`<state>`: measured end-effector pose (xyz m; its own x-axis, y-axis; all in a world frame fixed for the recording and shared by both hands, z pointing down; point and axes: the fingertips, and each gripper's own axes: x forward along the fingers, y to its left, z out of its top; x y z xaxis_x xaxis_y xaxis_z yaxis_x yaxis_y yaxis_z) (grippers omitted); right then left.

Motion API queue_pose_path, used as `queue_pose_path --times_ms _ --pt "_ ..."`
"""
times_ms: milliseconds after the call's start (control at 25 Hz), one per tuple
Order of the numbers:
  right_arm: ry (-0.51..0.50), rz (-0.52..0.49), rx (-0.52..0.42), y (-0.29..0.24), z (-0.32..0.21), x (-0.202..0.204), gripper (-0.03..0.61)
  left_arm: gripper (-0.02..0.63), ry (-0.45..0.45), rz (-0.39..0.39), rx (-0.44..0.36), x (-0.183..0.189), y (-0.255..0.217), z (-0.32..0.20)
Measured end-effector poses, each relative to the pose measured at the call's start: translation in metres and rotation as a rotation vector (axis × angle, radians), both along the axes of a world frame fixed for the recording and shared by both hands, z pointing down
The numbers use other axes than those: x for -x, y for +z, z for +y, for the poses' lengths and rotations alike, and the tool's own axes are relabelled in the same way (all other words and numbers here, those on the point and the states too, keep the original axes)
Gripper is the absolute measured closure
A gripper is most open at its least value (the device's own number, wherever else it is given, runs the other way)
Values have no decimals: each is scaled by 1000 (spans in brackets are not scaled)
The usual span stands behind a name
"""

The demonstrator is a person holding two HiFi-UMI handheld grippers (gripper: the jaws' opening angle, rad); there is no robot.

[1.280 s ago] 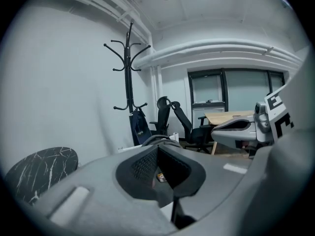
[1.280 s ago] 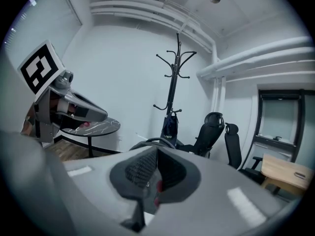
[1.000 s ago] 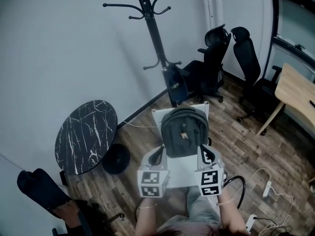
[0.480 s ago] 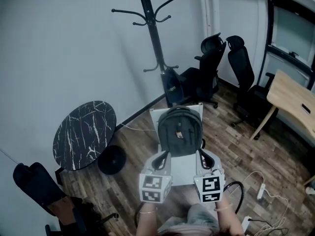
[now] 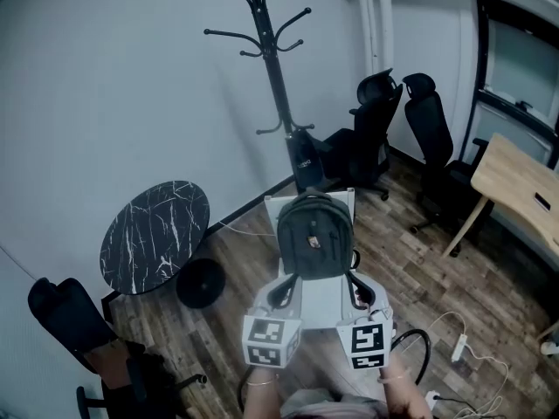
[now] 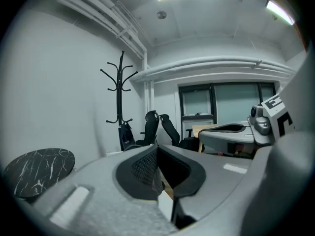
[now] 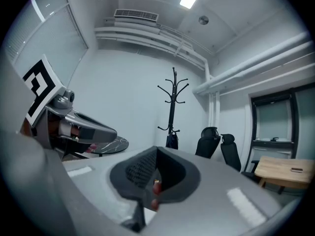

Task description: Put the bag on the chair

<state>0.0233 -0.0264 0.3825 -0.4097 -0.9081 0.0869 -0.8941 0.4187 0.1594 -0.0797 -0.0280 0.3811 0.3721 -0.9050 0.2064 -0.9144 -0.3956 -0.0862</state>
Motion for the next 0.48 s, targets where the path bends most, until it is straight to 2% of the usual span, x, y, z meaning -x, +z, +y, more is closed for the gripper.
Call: queue_pose_path --times_ms 480 --pt "-43 13 -14 -14 53 -39 575 603 -30 3 -11 -39 -16 59"
